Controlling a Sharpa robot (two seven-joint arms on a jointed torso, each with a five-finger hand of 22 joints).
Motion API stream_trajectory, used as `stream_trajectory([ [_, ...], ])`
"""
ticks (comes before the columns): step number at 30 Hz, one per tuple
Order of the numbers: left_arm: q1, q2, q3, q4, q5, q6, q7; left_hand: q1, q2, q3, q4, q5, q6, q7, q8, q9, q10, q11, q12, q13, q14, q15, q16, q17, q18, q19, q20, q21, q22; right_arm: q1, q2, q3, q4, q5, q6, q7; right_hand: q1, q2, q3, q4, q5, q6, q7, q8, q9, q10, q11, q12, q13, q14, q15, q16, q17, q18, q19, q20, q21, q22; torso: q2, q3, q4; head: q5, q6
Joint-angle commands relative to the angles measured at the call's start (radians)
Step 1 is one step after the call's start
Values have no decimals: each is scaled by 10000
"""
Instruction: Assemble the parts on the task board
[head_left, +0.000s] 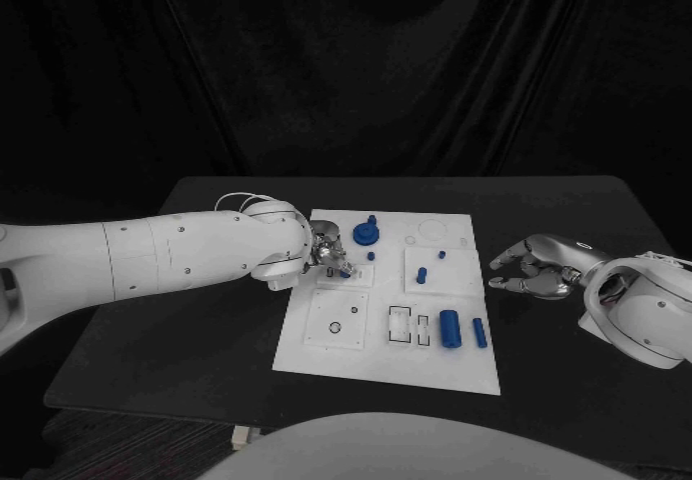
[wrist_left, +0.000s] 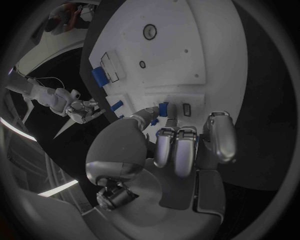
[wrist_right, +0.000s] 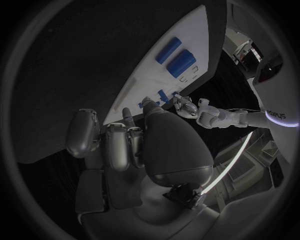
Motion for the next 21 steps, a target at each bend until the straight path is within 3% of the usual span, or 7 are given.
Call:
stream_trajectory([
  [1, 92, 28, 3, -35, 34, 549, 142, -46, -101, 473, -333, 38, 19, -64, 46, 4, 636, -82, -68, 2245, 1037, -69, 27, 2635, 42, -4, -44, -76, 1646, -29, 5, 5, 6, -20, 56, -154, 74, -10, 6, -42, 50, 86, -9, -65, -10, 604, 61, -37, 2040, 672, 71, -53, 1104, 74, -59, 19, -63, 1581, 4, 0, 1, -38, 1],
  [11, 411, 166, 4, -239, 34, 1538, 56, -218, -214, 863, -439, -198, 47, -63, 55, -49, 595, -77, -116, 2208, 1037, -60, 27, 2635, 59, -58, -37, -180, 1630, -29, 37, 5, -15, -20, 58, -165, 74, -10, 6, -42, 50, 86, -9, -65, -10, 604, 61, -37, 2040, 672, 71, -53, 1104, 74, -59, 19, -63, 1581, 1, 22, -20, -86, 1],
  [21, 666, 329, 5, -512, 34, 2262, 182, -258, -319, 1281, -678, -325, 63, -66, 73, -80, 590, -83, -126, 2201, 1037, -66, 27, 2635, 64, -67, -40, -222, 1627, -29, 92, 5, -55, -20, 66, -172, 74, -10, 6, -42, 50, 86, -9, -65, -10, 604, 61, -37, 2040, 672, 71, -53, 1104, 74, -59, 19, -63, 1581, -7, 3, -31, -73, 1],
])
